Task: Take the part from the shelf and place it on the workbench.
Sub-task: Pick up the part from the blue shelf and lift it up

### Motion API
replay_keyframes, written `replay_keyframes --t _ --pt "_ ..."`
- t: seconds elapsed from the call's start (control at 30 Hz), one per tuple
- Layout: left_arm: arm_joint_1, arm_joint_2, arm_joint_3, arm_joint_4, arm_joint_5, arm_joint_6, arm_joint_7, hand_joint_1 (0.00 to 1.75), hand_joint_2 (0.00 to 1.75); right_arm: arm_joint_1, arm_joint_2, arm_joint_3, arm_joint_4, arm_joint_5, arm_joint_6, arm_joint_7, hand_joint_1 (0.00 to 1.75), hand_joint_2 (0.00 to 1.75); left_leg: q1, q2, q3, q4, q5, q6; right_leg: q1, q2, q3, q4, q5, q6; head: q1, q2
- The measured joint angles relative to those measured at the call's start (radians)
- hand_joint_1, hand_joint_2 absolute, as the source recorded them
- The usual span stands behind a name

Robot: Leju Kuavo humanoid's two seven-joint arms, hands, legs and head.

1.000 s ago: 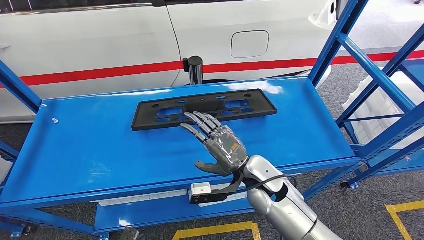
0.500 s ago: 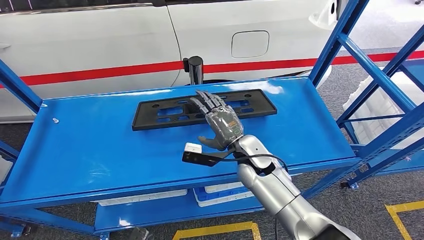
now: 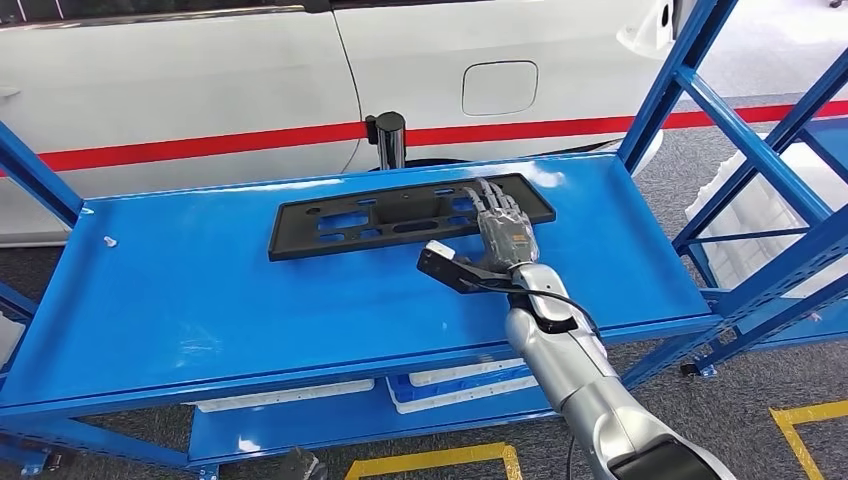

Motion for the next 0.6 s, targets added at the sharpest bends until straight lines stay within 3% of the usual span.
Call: replay_keyframes --t 0.6 --pt "-0.01 -0.002 -0.006 0.0 -0.02 -0.003 0.012 0.0 0.0 0.002 0.008 -0.065 0.033 0.058 0.002 -0.012 0.0 1.75 0.001 0.001 0.006 0.0 0.0 0.0 0.0 0.0 0.006 0.0 0.0 0.0 0.0 0.0"
